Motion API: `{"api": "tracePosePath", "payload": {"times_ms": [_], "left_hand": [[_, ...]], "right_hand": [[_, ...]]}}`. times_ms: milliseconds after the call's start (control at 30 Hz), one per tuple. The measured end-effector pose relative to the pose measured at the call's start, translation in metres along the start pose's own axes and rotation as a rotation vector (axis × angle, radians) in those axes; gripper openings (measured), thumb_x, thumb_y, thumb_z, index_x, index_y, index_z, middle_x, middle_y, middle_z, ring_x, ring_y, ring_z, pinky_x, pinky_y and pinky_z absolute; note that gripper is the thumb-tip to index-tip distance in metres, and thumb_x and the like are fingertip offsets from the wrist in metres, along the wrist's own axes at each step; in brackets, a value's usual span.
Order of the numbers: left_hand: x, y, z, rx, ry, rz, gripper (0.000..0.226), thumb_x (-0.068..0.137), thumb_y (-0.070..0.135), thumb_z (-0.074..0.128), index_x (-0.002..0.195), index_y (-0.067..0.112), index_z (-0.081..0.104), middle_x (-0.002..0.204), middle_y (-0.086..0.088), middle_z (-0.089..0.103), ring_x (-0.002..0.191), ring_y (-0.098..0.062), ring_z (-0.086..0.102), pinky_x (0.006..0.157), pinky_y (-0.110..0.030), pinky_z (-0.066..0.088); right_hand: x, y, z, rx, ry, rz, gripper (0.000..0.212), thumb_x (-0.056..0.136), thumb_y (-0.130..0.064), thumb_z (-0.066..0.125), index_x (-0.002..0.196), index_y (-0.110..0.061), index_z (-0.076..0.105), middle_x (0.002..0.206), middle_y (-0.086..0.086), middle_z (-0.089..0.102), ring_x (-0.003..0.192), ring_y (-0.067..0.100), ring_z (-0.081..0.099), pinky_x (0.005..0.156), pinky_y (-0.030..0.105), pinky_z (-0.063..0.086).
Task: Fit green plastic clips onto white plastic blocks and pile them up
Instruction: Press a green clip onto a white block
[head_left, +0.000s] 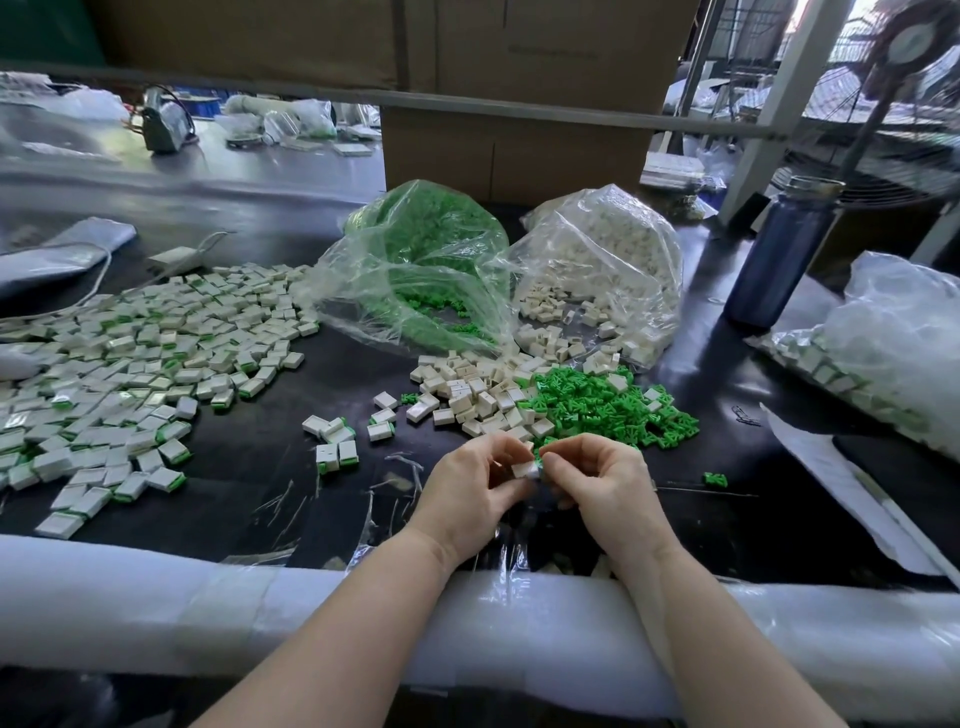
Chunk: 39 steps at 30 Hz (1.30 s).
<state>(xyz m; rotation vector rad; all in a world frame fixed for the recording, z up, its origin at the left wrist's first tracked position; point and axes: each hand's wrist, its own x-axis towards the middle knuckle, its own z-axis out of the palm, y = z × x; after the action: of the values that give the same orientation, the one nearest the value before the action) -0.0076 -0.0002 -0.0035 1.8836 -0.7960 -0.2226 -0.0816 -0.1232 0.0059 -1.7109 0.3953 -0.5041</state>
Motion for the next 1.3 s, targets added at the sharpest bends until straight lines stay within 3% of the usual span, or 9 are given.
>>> {"api": "tracePosePath", "payload": {"times_ms": [100, 267, 533, 833, 1000, 1100, 1300], "left_hand": [[0.001, -0.001, -0.001, -0.021, 0.027, -0.012, 0.010, 0.086, 0.019, 0.065, 0.095, 0.017, 0.069, 0.089, 0.002, 0.070, 0.085, -0.010, 0.063, 0.082, -0.019, 0.048], [0.001, 0.000, -0.003, -0.039, -0.018, -0.037, 0.014, 0.088, 0.022, 0.063, 0.097, 0.016, 0.072, 0.086, 0.007, 0.070, 0.083, -0.005, 0.062, 0.082, -0.016, 0.046], [0.000, 0.002, -0.005, -0.001, -0.047, -0.066, 0.014, 0.088, 0.021, 0.063, 0.096, 0.016, 0.072, 0.086, 0.005, 0.069, 0.087, -0.010, 0.063, 0.084, -0.022, 0.047], [-0.001, 0.002, -0.002, 0.111, -0.081, -0.004, 0.012, 0.088, 0.018, 0.062, 0.089, 0.011, 0.072, 0.070, 0.012, 0.055, 0.073, -0.010, 0.052, 0.073, -0.021, 0.042], [-0.001, 0.005, -0.004, -0.024, -0.043, -0.051, 0.013, 0.088, 0.018, 0.062, 0.092, 0.011, 0.072, 0.084, -0.004, 0.071, 0.084, -0.021, 0.064, 0.083, -0.030, 0.050], [-0.002, 0.009, -0.004, -0.105, -0.029, -0.074, 0.016, 0.088, 0.017, 0.063, 0.098, 0.009, 0.072, 0.089, -0.004, 0.073, 0.089, -0.019, 0.067, 0.087, -0.032, 0.051], [-0.004, 0.011, -0.002, -0.136, -0.013, -0.089, 0.011, 0.085, 0.015, 0.066, 0.095, 0.016, 0.071, 0.084, -0.014, 0.070, 0.077, -0.029, 0.065, 0.080, -0.041, 0.054]], "right_hand": [[0.000, -0.001, -0.002, 0.038, -0.024, 0.001, 0.019, 0.081, 0.000, 0.066, 0.070, -0.015, 0.068, 0.054, -0.004, 0.064, 0.049, 0.003, 0.055, 0.047, 0.016, 0.046], [0.000, 0.000, 0.001, -0.068, 0.007, 0.009, 0.015, 0.082, -0.005, 0.067, 0.069, -0.011, 0.065, 0.058, 0.003, 0.060, 0.052, 0.011, 0.052, 0.048, 0.021, 0.047], [-0.002, -0.003, 0.001, -0.177, -0.045, -0.016, 0.020, 0.083, -0.006, 0.066, 0.067, -0.016, 0.063, 0.058, -0.002, 0.059, 0.051, 0.005, 0.050, 0.054, 0.022, 0.046], [-0.001, -0.002, 0.001, -0.268, -0.078, -0.014, 0.024, 0.082, -0.004, 0.066, 0.062, -0.017, 0.061, 0.053, -0.005, 0.055, 0.049, 0.004, 0.047, 0.053, 0.018, 0.041], [-0.002, -0.003, 0.000, -0.040, -0.073, 0.024, 0.020, 0.082, -0.002, 0.066, 0.064, -0.009, 0.064, 0.050, -0.001, 0.056, 0.045, 0.005, 0.047, 0.046, 0.016, 0.042], [-0.002, -0.002, -0.001, 0.078, -0.046, 0.037, 0.015, 0.083, -0.002, 0.066, 0.068, -0.005, 0.066, 0.051, 0.000, 0.059, 0.045, 0.004, 0.051, 0.046, 0.015, 0.043], [-0.004, -0.006, -0.001, 0.069, -0.059, -0.014, 0.013, 0.077, -0.001, 0.072, 0.066, -0.007, 0.066, 0.052, -0.002, 0.063, 0.047, 0.003, 0.055, 0.046, 0.014, 0.044]]}}
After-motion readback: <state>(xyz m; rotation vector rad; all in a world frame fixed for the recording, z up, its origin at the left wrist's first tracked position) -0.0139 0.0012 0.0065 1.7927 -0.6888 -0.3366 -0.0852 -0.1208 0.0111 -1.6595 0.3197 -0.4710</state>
